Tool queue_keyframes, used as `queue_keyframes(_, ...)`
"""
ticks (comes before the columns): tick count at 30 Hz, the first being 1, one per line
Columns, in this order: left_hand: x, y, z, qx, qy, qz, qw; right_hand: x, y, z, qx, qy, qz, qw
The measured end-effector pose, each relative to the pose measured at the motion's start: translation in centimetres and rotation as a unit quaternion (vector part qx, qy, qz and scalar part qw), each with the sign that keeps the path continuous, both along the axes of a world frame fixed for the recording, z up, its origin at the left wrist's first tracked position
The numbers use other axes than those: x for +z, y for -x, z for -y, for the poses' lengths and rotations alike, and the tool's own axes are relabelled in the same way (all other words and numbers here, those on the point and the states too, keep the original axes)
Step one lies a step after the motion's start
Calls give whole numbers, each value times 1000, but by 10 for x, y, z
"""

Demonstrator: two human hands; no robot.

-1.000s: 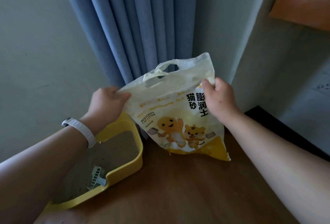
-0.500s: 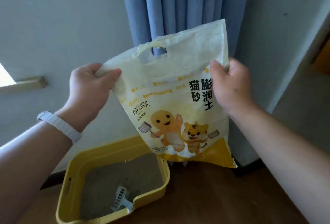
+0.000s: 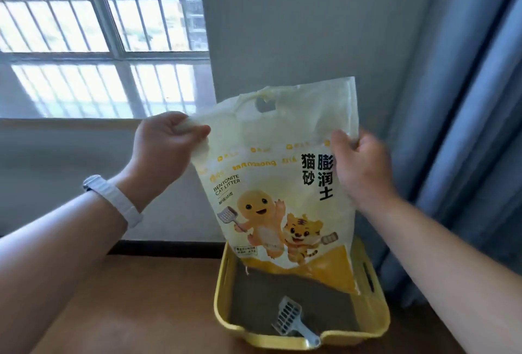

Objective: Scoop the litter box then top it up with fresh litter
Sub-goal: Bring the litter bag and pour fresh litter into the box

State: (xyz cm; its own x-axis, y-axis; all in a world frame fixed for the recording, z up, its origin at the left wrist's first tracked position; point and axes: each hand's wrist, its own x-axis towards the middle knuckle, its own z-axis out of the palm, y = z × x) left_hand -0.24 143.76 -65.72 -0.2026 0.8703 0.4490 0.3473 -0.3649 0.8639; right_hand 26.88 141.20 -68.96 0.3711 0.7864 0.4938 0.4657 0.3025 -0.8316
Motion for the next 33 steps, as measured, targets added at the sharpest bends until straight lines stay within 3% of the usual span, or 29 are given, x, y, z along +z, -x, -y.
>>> queue_keyframes(8, -29, 156, -17, 67, 10, 46, 997, -19, 148, -51, 96, 20, 50, 994)
queue_keyframes(14, -52, 232, -32, 125, 37, -9, 991, -53, 226, -79, 146, 60, 47, 986)
queue_keyframes(20, -79, 289, -54, 199, 73, -94, 973, -85, 275, -103, 198, 107, 92, 970)
queue_keyframes(25, -118, 307, -74, 205, 118, -175, 956, -130, 295, -131, 204, 163, 188, 947)
queue_keyframes(29, -147, 309, -93, 170, 199, -290, 920, -176, 294, -148, 172, 248, 227, 926)
queue_keyframes(33, -162, 298, -108, 186, 216, -377, 881, -196, 293, -156, 155, 235, 244, 928)
